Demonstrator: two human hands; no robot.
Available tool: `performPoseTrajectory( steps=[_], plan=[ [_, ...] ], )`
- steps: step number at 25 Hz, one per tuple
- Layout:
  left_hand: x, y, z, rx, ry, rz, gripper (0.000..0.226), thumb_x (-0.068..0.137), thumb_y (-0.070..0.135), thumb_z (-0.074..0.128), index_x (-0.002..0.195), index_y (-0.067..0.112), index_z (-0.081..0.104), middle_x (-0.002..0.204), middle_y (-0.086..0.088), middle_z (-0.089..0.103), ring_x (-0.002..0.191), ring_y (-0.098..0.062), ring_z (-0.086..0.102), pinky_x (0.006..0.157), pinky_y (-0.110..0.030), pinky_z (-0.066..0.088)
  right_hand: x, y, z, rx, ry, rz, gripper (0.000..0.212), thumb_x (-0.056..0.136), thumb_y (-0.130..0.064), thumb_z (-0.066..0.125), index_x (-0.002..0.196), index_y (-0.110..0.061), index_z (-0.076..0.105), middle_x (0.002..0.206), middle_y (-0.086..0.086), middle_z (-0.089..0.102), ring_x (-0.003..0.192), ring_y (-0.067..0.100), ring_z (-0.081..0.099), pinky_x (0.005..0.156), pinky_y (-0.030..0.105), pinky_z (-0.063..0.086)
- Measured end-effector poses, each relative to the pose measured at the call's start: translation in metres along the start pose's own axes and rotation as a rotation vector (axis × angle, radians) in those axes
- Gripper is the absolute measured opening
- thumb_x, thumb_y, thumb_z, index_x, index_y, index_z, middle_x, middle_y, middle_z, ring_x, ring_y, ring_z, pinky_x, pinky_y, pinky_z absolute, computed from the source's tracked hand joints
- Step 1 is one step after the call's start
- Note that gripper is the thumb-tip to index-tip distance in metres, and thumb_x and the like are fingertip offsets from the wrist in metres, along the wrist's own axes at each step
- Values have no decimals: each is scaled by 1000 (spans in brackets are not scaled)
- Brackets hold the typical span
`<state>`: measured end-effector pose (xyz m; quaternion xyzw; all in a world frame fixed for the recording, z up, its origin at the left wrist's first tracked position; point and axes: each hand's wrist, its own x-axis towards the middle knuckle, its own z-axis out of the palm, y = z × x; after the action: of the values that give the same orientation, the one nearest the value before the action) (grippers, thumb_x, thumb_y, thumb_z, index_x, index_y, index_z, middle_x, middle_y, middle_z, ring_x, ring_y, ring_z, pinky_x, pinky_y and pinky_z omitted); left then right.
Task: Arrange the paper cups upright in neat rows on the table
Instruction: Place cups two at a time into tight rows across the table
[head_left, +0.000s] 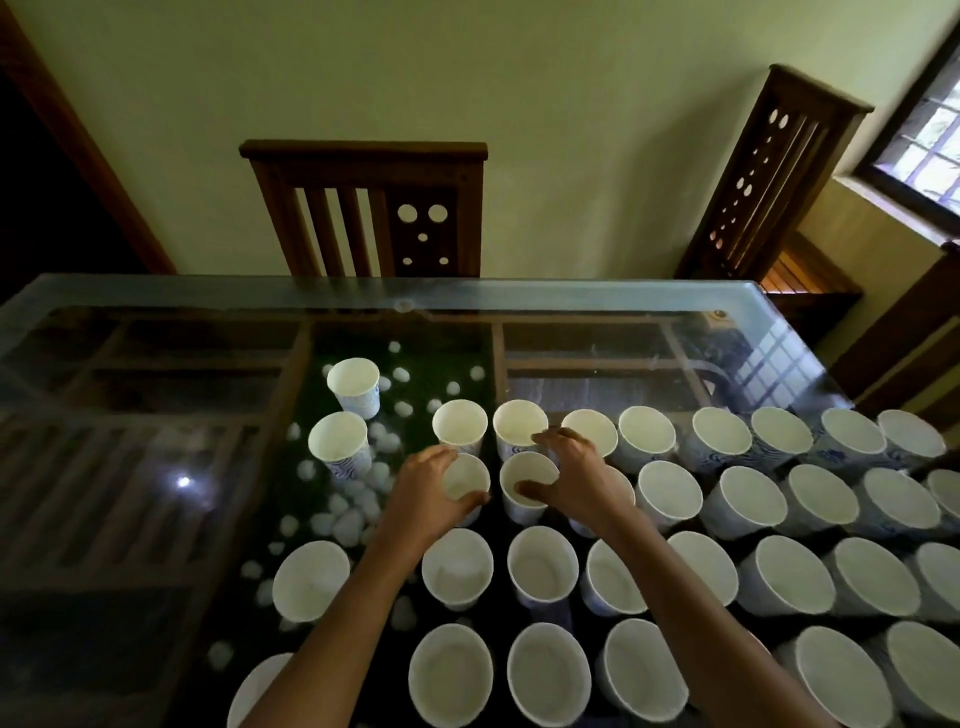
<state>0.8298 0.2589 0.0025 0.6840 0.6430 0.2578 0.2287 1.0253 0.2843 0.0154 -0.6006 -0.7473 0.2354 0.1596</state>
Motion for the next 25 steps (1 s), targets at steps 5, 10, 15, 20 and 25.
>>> performPoseTrajectory(
  steps=[5,10,15,20,25],
  plan=[
    [0,1,0,26,-22,-31,60,64,41,80,113,13,63,117,-4,62,104,-19,57,86,-28,45,-2,-4,7,-9,-31,8,60,71,-31,77,124,-14,54,127,8,55,111,23,53,90,34,46],
    [-3,2,0,11,-41,-40,64,65,33,82,119,8,59,122,-8,59,110,-22,55,87,-25,40,-8,-3,13,-8,-47,-14,64,66,-29,81,122,-14,54,128,8,52,114,24,50,92,31,42],
    [-6,-2,2,12,-56,-63,65,64,35,82,119,10,60,121,-7,61,108,-22,56,88,-29,45,-14,-5,14,-19,-50,-18,67,67,-28,82,126,-13,53,131,7,51,117,24,49,94,34,43],
    [-12,-1,0,39,-72,-58,69,64,37,81,123,10,58,126,-7,58,112,-23,54,92,-34,46,-21,-9,13,-21,-53,-22,66,69,-26,81,126,-10,52,131,9,52,117,25,50,93,31,41],
    [-8,-1,-3,58,-84,-63,65,63,43,80,117,12,61,121,-6,61,105,-21,57,84,-31,47,-16,-8,11,-3,-38,-6,63,68,-28,81,123,-11,55,128,9,55,113,25,53,88,30,43]
  ],
)
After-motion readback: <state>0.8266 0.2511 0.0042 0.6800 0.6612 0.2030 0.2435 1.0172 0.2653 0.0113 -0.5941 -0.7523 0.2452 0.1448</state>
